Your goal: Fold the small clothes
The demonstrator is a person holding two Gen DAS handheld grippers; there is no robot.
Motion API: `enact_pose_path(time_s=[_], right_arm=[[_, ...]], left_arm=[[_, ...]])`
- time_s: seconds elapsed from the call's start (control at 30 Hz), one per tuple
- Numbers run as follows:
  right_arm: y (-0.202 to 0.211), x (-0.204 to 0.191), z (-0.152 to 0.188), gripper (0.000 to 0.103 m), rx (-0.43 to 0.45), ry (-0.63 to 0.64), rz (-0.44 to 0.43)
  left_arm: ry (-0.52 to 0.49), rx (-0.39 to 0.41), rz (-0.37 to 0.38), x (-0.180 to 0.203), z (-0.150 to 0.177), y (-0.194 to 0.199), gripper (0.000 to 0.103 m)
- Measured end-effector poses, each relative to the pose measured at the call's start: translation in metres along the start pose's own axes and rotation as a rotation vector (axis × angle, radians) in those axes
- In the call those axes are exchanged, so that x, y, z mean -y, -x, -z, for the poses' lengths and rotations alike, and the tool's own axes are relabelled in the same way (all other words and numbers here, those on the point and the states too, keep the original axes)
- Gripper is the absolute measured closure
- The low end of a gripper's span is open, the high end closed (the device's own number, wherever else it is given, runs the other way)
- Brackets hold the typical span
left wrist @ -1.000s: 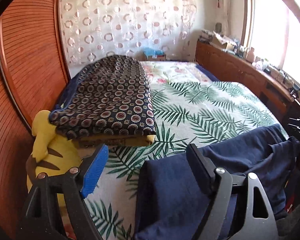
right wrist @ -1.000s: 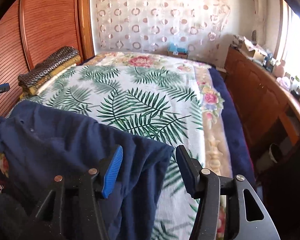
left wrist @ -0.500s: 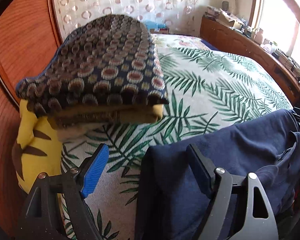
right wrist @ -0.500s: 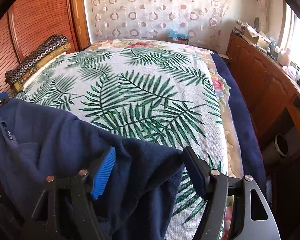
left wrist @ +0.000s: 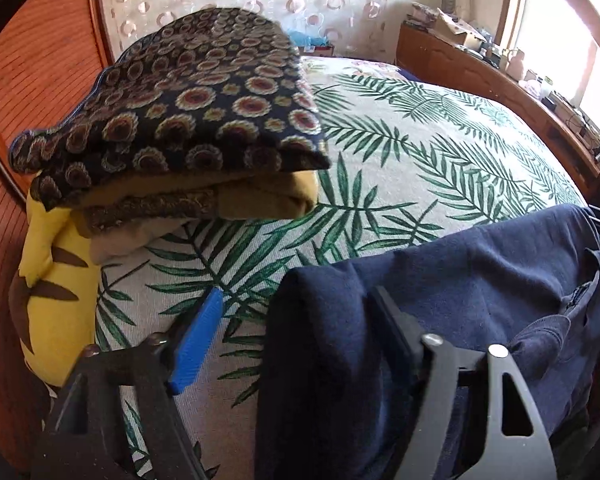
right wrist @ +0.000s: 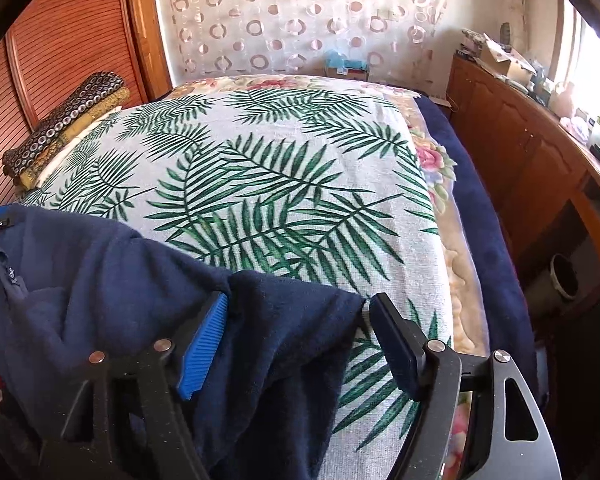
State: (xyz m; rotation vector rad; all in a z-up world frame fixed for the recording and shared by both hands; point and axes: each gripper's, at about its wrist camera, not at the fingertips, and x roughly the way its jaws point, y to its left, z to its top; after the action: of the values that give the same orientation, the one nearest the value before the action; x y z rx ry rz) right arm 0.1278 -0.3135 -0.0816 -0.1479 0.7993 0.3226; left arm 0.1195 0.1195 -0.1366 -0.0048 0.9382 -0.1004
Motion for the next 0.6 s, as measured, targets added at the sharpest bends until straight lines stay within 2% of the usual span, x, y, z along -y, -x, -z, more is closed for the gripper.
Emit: enact_pose_path(time_s=[0.03, 0.07, 0.1, 0.13, 0.17, 0.23, 0.33, 0.47, 0.6], right_arm=[[0.001, -0.001, 0.0, 0.042, 0.002, 0.008, -0.015], [0.002, -0.003, 0.001, 0.056, 0.002, 0.016, -0.031], [0.004, -0.006, 0.001, 0.065, 0.002, 0.029, -0.054], [0.005, -0.009, 0.002, 0.084, -0.003, 0.043, -0.084], [0.006, -0.012, 0.002, 0.09, -0.01, 0.051, -0.111], [0.011, -0.02, 0.004, 0.092, -0.018, 0.083, -0.149], [0.039, -0.024, 0.005, 0.093, 0.034, 0.09, -0.202], [0.099, -0.019, 0.005, 0.094, 0.152, 0.075, -0.201], [0.167, -0.014, 0.003, 0.094, 0.256, 0.067, -0.157]], left_arm=[[-0.007, 0.007, 0.014, 0.003, 0.001, 0.002, 0.05], [-0.014, 0.008, 0.036, 0.005, 0.001, 0.003, 0.067], [-0.016, 0.0, 0.061, 0.009, 0.002, 0.005, 0.079], [-0.017, -0.004, 0.065, 0.011, 0.002, 0.007, 0.083], [-0.026, -0.004, 0.063, 0.014, 0.003, 0.01, 0.089], [-0.026, 0.011, 0.088, 0.018, 0.004, 0.021, 0.092], [-0.013, 0.099, 0.143, 0.023, 0.003, 0.063, 0.092], [-0.002, 0.286, 0.156, 0.027, 0.003, 0.139, 0.093], [0.001, 0.423, 0.186, 0.035, 0.005, 0.198, 0.093]])
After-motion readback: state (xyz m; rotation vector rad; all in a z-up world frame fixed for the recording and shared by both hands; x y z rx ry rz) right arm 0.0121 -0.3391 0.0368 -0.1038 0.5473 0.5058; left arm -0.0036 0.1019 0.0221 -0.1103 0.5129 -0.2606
